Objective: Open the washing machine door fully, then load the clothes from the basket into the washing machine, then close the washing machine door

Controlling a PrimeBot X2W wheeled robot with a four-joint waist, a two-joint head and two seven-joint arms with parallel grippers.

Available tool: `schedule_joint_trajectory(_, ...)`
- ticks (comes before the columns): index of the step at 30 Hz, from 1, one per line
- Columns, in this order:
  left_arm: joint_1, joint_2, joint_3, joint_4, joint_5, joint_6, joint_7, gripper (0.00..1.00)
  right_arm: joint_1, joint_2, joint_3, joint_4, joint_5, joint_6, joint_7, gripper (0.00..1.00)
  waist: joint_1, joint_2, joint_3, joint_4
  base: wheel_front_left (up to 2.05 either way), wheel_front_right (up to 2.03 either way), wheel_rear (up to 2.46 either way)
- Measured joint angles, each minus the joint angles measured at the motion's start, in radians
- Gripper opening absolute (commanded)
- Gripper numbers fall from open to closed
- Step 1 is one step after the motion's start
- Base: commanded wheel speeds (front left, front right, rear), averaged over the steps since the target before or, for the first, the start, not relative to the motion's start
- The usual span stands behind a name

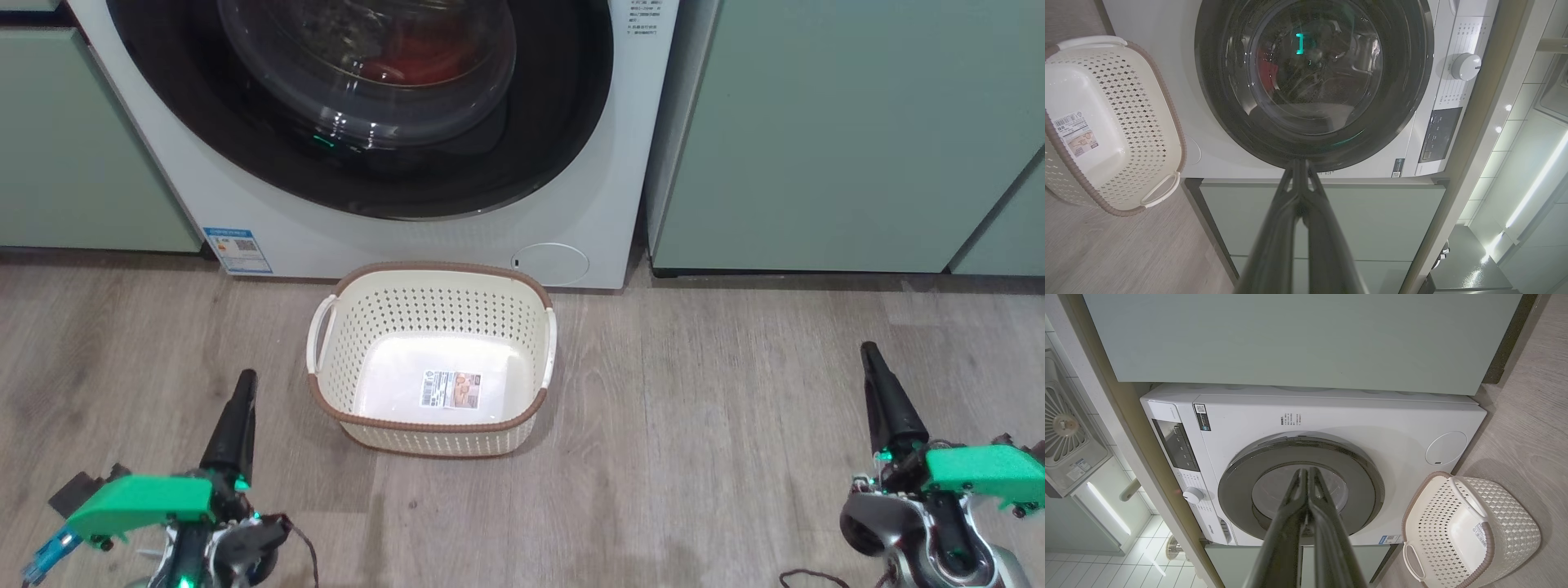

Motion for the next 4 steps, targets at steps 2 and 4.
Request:
schedule_joint_trajectory(2,0.0,0.0,0.0,0.0,0.0,0.0,0.0,0.0,0.0,0.0,0.0,0.0,0.0,0.0,0.0,0.0,0.0,0.0,0.0,0.0,0.0,0.0,0.0)
schedule_joint_trajectory(4,0.0,0.0,0.0,0.0,0.0,0.0,0.0,0.0,0.0,0.0,0.0,0.0,0.0,0.0,0.0,0.0,0.0,0.0,0.0,0.0,0.0,0.0,0.0)
